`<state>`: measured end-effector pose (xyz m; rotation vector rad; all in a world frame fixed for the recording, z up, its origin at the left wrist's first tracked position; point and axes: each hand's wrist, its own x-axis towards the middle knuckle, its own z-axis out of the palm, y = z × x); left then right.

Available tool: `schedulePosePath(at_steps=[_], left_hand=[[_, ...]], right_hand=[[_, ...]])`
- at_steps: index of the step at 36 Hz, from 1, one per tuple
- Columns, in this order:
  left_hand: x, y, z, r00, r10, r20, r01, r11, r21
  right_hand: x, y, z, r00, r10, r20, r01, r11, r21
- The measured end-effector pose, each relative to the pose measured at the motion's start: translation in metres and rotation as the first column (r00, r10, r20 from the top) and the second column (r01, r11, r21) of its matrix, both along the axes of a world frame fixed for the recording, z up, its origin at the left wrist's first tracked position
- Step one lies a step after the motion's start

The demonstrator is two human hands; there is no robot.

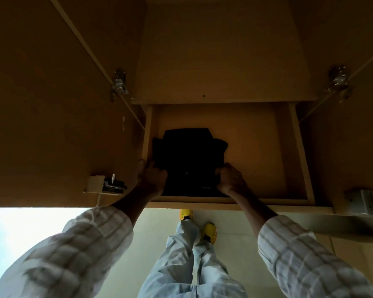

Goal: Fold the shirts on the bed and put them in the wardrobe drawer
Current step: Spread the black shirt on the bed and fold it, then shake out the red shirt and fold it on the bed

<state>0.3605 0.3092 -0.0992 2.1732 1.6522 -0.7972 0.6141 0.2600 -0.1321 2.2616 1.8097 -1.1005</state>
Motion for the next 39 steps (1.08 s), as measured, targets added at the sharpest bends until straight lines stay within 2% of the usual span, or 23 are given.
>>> schedulePosePath(at_steps=[2, 4, 6, 9, 11, 13, 16, 19, 23, 28, 32, 34, 39], left_hand=[[0.006, -0.006, 0.014, 0.998, 0.026, 0.052, -0.027, 0.999, 0.032], [0.008, -0.013, 0.020, 0.983, 0.054, 0.173, -0.068, 0.995, 0.075], [0.011, -0.015, 0.021, 0.955, 0.132, 0.265, -0.155, 0.985, 0.070], [0.015, -0.019, 0.022, 0.883, 0.167, 0.439, -0.223, 0.972, 0.078], [0.019, -0.022, 0.021, 0.829, 0.153, 0.538, -0.210, 0.977, 0.046], [0.028, -0.022, 0.026, 0.824, 0.094, 0.559, -0.162, 0.984, 0.073], [0.045, -0.026, 0.036, 0.819, 0.021, 0.573, -0.086, 0.993, 0.086], [0.058, -0.034, 0.042, 0.780, -0.041, 0.624, -0.004, 0.997, 0.072], [0.063, -0.046, 0.044, 0.700, -0.141, 0.701, 0.128, 0.989, 0.071], [0.055, -0.088, 0.044, 0.595, -0.227, 0.771, 0.350, 0.937, 0.006], [0.054, -0.140, 0.051, 0.516, -0.353, 0.780, 0.555, 0.832, 0.009], [0.055, -0.154, 0.050, 0.511, -0.342, 0.789, 0.577, 0.816, -0.020], [0.061, -0.233, 0.031, 0.468, -0.377, 0.800, 0.729, 0.676, -0.107]], right_hand=[[0.002, -0.002, 0.005, 0.998, -0.058, -0.018, 0.058, 0.998, 0.018], [0.004, -0.005, 0.013, 0.993, -0.111, -0.033, 0.113, 0.992, 0.064], [0.006, -0.009, 0.023, 0.986, -0.157, -0.051, 0.162, 0.980, 0.113], [0.011, -0.025, 0.039, 0.963, -0.253, -0.089, 0.267, 0.939, 0.215], [0.013, -0.037, 0.048, 0.906, -0.375, -0.195, 0.416, 0.871, 0.259], [0.014, -0.055, 0.057, 0.845, -0.472, -0.253, 0.533, 0.785, 0.315], [0.012, -0.082, 0.068, 0.815, -0.541, -0.207, 0.576, 0.715, 0.396], [0.003, -0.112, 0.073, 0.765, -0.612, -0.199, 0.633, 0.659, 0.406], [-0.025, -0.159, 0.080, 0.624, -0.746, -0.234, 0.761, 0.511, 0.401], [-0.085, -0.244, 0.082, 0.393, -0.883, -0.255, 0.896, 0.306, 0.321], [-0.135, -0.317, 0.084, 0.187, -0.947, -0.262, 0.951, 0.107, 0.292], [-0.151, -0.340, 0.081, 0.136, -0.959, -0.249, 0.960, 0.066, 0.271], [-0.216, -0.436, 0.069, -0.143, -0.967, -0.212, 0.957, -0.190, 0.221]])
